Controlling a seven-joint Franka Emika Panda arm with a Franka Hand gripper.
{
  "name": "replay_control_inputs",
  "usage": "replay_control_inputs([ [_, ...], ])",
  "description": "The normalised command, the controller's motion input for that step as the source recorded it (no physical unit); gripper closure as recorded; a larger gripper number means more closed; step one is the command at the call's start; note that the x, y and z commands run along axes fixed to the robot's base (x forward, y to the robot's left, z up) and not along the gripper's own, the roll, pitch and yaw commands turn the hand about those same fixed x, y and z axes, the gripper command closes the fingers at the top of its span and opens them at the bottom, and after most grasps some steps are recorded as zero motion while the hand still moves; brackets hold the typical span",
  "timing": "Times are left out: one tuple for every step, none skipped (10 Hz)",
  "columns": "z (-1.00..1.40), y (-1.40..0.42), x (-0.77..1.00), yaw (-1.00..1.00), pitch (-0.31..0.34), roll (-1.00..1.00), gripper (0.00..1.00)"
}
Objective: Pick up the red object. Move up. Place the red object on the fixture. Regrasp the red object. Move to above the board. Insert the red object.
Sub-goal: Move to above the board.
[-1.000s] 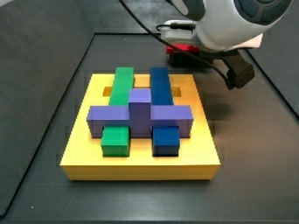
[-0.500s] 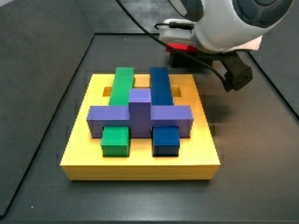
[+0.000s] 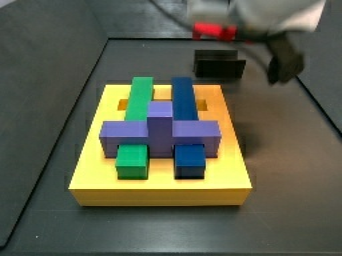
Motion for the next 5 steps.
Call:
replay_control_inputs([
  [1.40, 0.02, -0.05, 0.01, -0.035, -0.09, 1.00],
  [1.40, -0.01, -0.03, -0.01, -0.004, -0.06, 1.00],
  [1.40, -0.01, -0.04, -0.02, 0.006, -0.04, 1.00],
  [1.40, 0.00, -0.05, -0.01, 0.009, -0.02, 1.00],
  [0.66, -0.02, -0.02, -0.01, 0.022, -0.02, 1.00],
])
